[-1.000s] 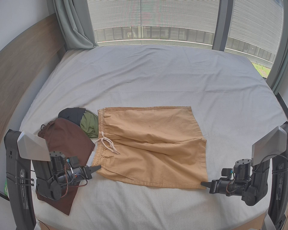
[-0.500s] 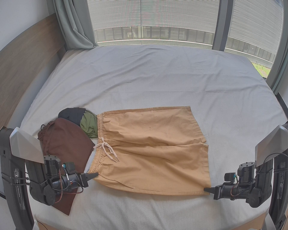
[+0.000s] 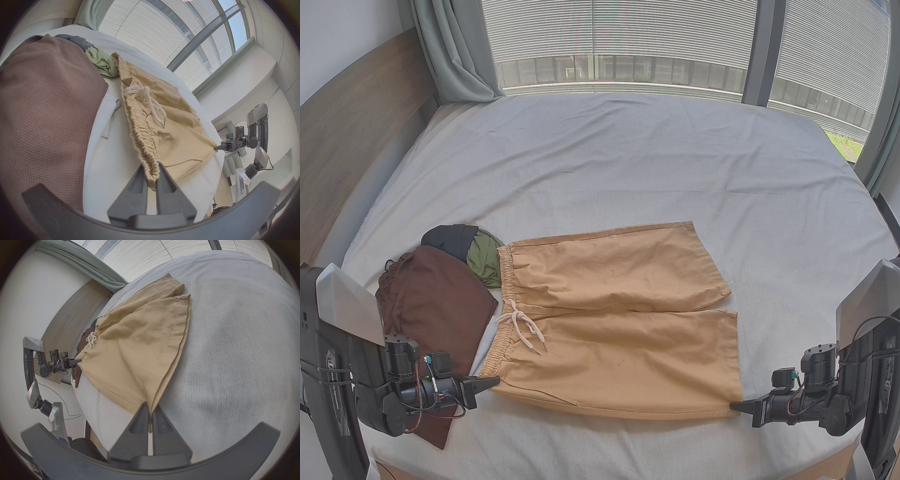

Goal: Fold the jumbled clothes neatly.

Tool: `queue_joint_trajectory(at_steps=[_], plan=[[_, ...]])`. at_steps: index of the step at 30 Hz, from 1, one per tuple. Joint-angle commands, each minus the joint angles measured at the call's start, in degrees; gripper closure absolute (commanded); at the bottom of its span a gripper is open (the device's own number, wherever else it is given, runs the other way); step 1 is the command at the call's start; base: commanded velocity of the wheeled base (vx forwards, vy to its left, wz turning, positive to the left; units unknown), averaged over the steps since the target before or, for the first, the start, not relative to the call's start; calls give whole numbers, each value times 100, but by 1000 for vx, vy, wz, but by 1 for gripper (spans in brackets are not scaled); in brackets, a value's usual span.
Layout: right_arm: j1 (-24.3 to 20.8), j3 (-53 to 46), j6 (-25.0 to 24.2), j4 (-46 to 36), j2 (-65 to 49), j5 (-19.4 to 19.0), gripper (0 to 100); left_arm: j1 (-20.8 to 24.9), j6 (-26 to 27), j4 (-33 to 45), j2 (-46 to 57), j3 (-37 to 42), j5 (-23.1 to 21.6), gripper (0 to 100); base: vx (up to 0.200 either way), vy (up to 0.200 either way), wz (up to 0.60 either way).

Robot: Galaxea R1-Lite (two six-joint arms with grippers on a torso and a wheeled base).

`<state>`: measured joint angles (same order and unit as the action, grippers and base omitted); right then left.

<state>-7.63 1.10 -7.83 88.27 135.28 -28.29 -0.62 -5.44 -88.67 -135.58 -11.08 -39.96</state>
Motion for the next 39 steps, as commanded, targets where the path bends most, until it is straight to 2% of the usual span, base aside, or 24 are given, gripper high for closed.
queue_joint_trajectory(at_steps=[1, 6, 7, 8, 9, 39], plan=[[7, -92, 9, -3, 34, 8, 100, -17, 16, -1, -65, 18, 6, 100, 0, 0, 0], [7, -92, 9, -3, 34, 8, 100, -17, 16, -1, -65, -8, 6, 100, 0, 0, 0], [7, -92, 9, -3, 34, 8, 100, -17, 25, -1, -65, -8, -3, 0, 0, 0, 0], [7, -92, 9, -3, 42, 8, 100, -17, 25, -1, -65, 1, -3, 0, 0, 0, 0], [7, -92, 18, -3, 51, 8, 0, -8, 25, -1, -65, 1, -3, 0, 0, 0, 0], [-37, -48, -8, 6, 51, -9, 0, 53, -36, -1, -372, -237, 6, 0, 0, 0, 0]])
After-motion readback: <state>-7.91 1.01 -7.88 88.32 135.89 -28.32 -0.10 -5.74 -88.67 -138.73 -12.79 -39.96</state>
